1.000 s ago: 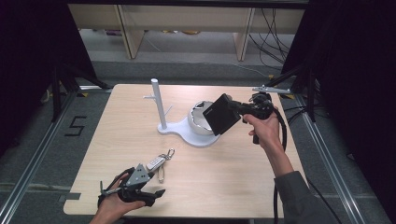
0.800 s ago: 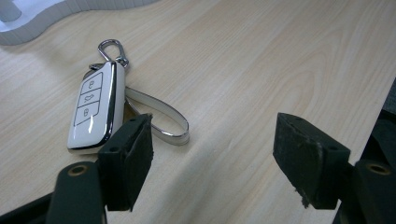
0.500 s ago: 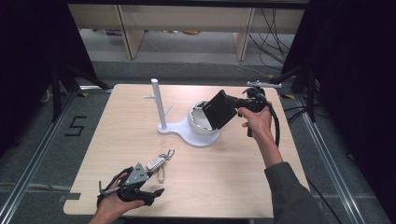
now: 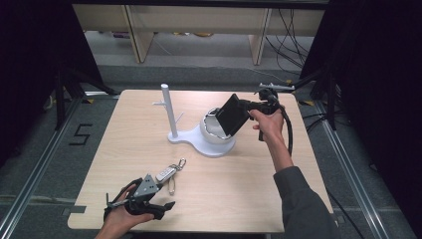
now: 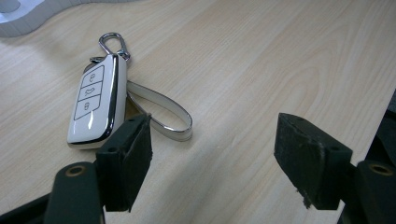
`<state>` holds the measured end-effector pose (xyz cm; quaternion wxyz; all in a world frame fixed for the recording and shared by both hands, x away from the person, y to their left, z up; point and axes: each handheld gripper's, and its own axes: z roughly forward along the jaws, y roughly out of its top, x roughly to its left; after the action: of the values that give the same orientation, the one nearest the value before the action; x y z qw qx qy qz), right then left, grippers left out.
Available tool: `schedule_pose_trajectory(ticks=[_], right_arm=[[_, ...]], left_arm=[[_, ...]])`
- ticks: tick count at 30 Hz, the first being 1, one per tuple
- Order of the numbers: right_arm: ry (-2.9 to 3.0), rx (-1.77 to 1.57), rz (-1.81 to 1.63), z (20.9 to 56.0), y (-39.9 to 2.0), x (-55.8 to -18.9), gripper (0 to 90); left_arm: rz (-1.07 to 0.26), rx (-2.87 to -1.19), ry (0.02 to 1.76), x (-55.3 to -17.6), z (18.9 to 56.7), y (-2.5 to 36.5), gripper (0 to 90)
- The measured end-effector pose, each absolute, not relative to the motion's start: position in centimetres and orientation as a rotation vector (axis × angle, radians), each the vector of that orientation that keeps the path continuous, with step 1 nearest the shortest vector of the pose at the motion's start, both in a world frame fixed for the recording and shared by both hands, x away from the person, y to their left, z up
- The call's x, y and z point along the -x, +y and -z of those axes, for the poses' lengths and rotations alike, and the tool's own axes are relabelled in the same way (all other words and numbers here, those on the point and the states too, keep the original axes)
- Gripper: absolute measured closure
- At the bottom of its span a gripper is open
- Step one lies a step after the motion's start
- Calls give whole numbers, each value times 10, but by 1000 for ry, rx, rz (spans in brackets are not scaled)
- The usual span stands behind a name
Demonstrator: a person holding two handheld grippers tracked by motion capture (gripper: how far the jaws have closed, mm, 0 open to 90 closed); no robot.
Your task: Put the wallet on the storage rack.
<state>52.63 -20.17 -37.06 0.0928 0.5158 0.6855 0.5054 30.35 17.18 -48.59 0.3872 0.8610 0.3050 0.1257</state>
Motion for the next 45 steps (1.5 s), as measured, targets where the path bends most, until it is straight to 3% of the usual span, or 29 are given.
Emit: schedule_pose_trajectory(ticks=[25,27,28,29,30,32,38,45], right_arm=[[2067,-1622,-1473,410,-181,-542,809],[2088,-1548,-1427,411,-185,-545,733],[2115,-1562,-1379,409,-187,-543,603],[2115,-1562,-1379,409,-187,-543,603],[2089,-1546,-1347,406,-193,-539,502],[2055,-1545,-1318,402,-199,-530,417],[2027,-1475,-1309,395,-217,-500,361],[2056,-1379,-1374,403,-230,-438,333]], left_arm=[[-331,-2195,796,-307,488,177,274],[-338,-2191,807,-307,489,178,274],[-344,-2188,818,-308,489,180,273],[-344,-2188,818,-308,489,180,273],[-359,-2188,823,-309,489,183,273],[-357,-2182,836,-310,489,185,272],[-362,-2180,850,-311,489,188,271],[-376,-2189,868,-313,490,190,267]])
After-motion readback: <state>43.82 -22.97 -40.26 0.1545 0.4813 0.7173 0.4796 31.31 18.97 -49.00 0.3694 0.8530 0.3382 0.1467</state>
